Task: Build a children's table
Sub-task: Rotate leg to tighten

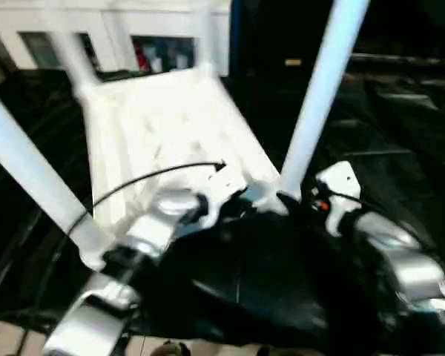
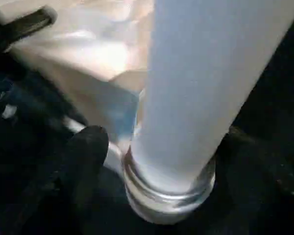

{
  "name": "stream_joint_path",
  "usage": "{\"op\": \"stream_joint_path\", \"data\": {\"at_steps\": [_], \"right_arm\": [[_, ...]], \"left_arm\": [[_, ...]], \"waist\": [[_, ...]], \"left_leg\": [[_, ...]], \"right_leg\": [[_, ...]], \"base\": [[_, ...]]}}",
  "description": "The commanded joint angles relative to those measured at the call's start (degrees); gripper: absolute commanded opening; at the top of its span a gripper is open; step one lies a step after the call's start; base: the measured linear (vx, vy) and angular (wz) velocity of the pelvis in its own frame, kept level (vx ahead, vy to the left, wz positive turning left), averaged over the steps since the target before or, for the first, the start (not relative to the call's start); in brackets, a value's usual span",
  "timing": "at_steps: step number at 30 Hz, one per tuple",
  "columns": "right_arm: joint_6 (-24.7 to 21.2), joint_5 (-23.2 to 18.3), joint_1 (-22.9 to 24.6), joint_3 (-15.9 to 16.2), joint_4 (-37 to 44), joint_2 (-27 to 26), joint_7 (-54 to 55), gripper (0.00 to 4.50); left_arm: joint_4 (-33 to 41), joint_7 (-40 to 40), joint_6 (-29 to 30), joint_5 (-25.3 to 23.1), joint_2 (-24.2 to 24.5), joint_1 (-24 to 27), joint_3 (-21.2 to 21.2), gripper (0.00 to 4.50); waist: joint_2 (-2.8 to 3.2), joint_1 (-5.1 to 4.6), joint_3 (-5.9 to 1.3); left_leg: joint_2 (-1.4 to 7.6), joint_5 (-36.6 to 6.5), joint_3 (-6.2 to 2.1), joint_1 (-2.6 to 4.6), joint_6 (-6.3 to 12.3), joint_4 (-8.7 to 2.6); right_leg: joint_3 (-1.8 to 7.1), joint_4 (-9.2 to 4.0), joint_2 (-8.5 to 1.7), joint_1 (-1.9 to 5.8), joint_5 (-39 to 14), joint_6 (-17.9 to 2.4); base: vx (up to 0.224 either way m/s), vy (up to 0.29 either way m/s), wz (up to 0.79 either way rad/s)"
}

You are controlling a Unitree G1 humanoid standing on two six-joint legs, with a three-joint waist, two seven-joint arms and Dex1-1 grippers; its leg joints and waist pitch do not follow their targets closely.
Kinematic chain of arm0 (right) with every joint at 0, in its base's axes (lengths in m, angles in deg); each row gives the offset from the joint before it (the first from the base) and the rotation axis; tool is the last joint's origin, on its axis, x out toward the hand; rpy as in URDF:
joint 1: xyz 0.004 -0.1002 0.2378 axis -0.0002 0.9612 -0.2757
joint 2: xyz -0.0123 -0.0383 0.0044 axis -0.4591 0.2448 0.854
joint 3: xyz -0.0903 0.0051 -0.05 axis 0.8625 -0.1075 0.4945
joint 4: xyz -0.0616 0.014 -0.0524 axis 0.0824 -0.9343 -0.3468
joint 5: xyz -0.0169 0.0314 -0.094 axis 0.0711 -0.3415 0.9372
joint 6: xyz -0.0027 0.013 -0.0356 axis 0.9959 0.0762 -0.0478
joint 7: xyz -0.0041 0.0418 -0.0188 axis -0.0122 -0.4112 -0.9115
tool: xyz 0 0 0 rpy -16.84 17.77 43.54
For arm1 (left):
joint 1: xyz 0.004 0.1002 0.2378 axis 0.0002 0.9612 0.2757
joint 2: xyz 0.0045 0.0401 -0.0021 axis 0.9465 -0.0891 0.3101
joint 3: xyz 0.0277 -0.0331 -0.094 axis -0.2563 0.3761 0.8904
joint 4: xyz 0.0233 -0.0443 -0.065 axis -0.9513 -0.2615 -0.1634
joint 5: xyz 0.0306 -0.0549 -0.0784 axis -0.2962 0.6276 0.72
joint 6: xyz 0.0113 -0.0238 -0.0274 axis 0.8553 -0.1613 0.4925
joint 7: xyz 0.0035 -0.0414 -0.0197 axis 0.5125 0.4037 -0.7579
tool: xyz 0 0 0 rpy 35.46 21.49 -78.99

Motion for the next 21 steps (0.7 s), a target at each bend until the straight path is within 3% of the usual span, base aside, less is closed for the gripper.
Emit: {"op": "stream_joint_path", "data": {"at_steps": [1, 4, 6, 10, 11, 21], "right_arm": [[-0.8, -1.4, 0.7, 0.7, 1.9, 1.3, -2.6, 4.09], [-0.9, -2.0, 0.9, 1.2, 2.4, 2.2, -4.2, 4.09], [-1.1, -2.3, 0.9, 1.2, 2.5, 2.4, -5.0, 3.76], [-1.2, -2.6, 1.1, 1.4, 2.8, 2.5, -6.1, 3.6], [-1.2, -2.8, 1.1, 1.4, 2.8, 2.5, -6.1, 3.34], [-0.6, -3.1, 1.2, 1.5, 2.3, 1.8, -6.7, 2.63]], "left_arm": [[1.0, 3.1, -1.2, 2.7, 0.6, 1.4, -0.4, 0.0], [3.1, 6.1, -0.7, 4.0, 2.2, 2.4, -0.1, 0.0], [4.0, 7.3, -0.5, 4.3, 2.9, 2.9, 0.1, 0.0], [4.6, 8.1, -0.4, 4.4, 3.8, 3.4, 0.2, 0.0], [4.6, 8.1, -0.4, 4.4, 3.9, 3.5, 0.2, 0.0], [6.0, 9.0, 0.4, 4.6, 4.1, 4.1, -0.1, 0.0]], "waist": [[-1.06, 0.0, -3.23], [-1.06, -0.02, -3.23], [-1.02, -0.07, -3.24], [-1.07, -0.01, -3.34], [-1.08, 0.0, -3.37], [-1.1, 0.08, -3.7]], "left_leg": [[3.68, -8.2, -1.22, 0.43, 6.13, -3.37], [3.67, -7.3, -1.13, 0.31, 6.55, -3.28], [3.64, -7.3, -1.06, 0.35, 6.58, -3.24], [3.61, -6.7, -1.03, 0.4, 6.59, -3.13], [3.59, -6.4, -1.02, 0.37, 6.64, -3.08], [3.52, -5.0, -0.97, 0.4, 7.21, -2.82]], "right_leg": [[2.22, -4.13, -4.43, 2.56, -7.4, -13.4], [2.2, -3.97, -4.59, 2.7, -5.5, -14.5], [2.19, -3.99, -4.59, 2.69, -5.4, -14.8], [2.16, -3.82, -4.58, 2.8, -4.9, -15.1], [2.18, -3.75, -4.6, 2.87, -4.3, -15.2], [2.08, -3.3, -4.54, 3.11, -1.2, -15.9]], "base": [[0.0, 0.0, 0.0], [0.0, 0.0, 0.0], [0.0, 0.0, 0.0], [0.0, 0.0, 0.0], [0.0, 0.0, 0.0], [0.0, 0.0, 0.0]]}}
